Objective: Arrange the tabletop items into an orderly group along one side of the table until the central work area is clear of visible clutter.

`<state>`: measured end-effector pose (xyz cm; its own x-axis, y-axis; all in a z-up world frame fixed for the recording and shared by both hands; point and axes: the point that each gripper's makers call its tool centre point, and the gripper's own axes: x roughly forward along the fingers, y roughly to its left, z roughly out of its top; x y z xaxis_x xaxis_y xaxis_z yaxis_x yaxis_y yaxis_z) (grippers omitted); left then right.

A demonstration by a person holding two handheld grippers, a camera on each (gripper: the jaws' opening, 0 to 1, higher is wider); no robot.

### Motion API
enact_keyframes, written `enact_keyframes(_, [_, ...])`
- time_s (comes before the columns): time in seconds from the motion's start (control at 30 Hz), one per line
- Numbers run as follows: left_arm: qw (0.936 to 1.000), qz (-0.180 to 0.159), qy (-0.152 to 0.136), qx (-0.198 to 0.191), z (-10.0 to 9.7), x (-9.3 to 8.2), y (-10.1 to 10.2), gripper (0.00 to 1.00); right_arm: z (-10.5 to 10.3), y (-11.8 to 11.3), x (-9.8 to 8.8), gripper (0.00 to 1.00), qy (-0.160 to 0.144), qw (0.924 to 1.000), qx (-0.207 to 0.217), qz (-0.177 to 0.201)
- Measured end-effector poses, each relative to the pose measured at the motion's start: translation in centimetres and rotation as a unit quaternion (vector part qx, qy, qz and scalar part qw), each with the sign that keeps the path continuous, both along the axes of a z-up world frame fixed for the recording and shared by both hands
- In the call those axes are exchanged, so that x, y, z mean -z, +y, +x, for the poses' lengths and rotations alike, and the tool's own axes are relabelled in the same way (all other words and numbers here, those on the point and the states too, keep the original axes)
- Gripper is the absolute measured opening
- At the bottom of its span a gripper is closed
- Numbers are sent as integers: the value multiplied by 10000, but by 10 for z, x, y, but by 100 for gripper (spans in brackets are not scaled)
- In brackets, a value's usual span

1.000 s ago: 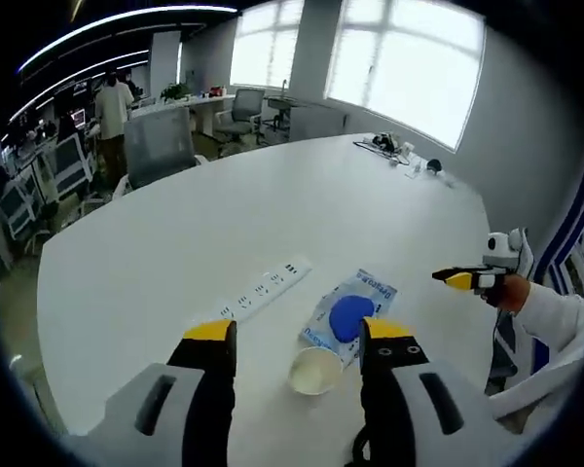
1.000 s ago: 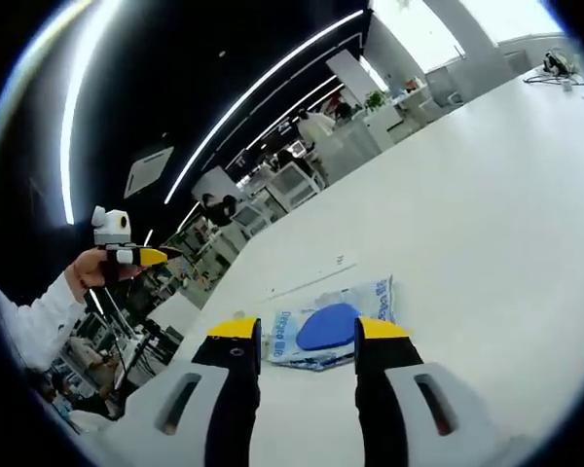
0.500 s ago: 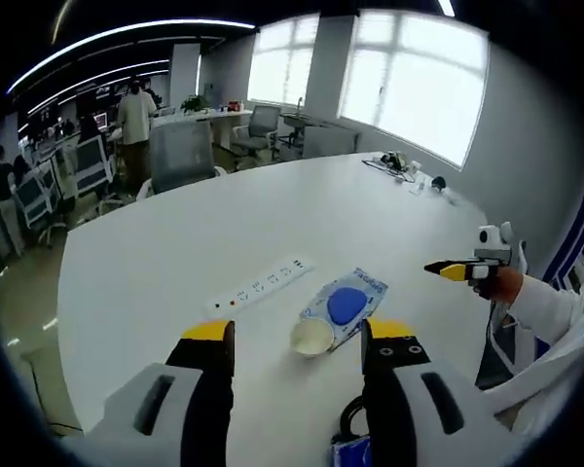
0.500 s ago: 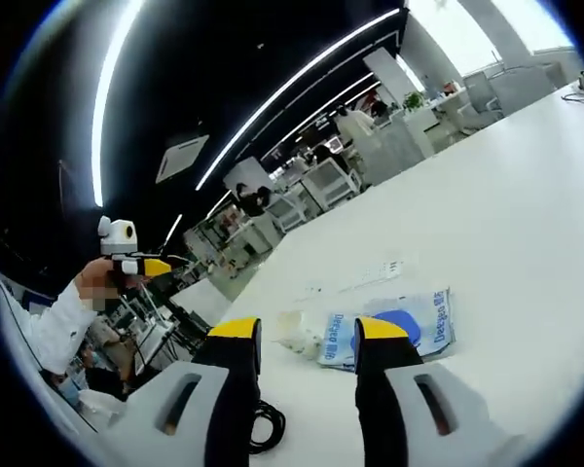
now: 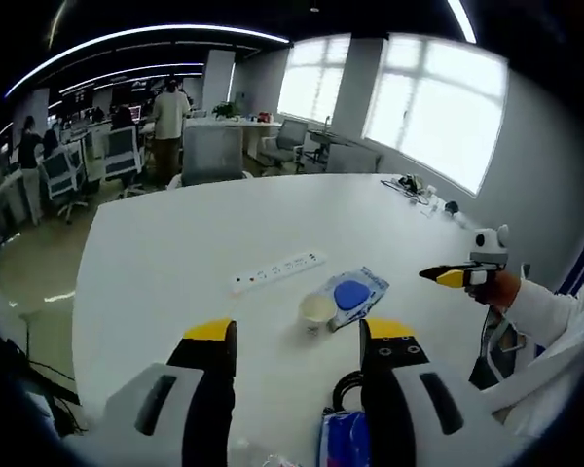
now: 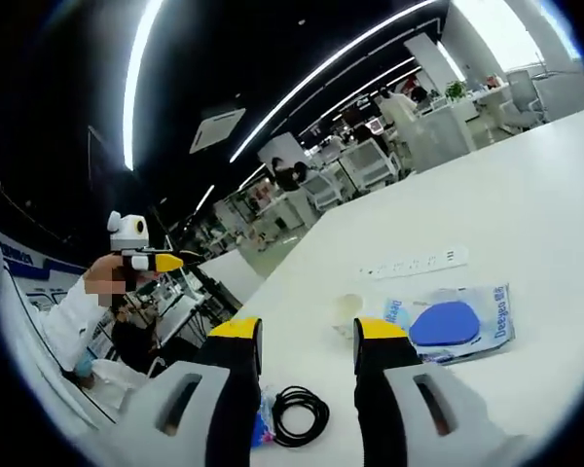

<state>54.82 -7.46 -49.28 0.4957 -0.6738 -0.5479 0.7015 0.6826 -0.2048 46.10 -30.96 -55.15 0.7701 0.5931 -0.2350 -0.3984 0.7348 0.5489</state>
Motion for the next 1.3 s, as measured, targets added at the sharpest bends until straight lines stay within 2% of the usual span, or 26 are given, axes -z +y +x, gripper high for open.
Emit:
enact_keyframes(0.13, [9997, -65, 74, -202, -12, 8, 18, 50, -3, 17, 2, 36, 26, 9998, -209, -34])
enact_keyframes(0.17, [9994, -50, 99, -319, -15, 13, 28, 50, -4, 23, 4, 36, 51, 9996, -282, -50])
enact_keyframes(0.53, [9952, -340, 326, -860, -47, 36, 68, 50, -4, 82, 7, 36, 175, 9946, -1019, -134])
enact_keyframes(0.9, [9887, -535, 543, -1288, -77, 64, 106, 51, 5, 147, 16, 36, 286, 9829, -1788, -340])
enact_keyframes(1.3, [9796, -802, 813, -1652, -104, 98, 135, 51, 6, 211, 48, 36, 654, 9678, -2388, -445])
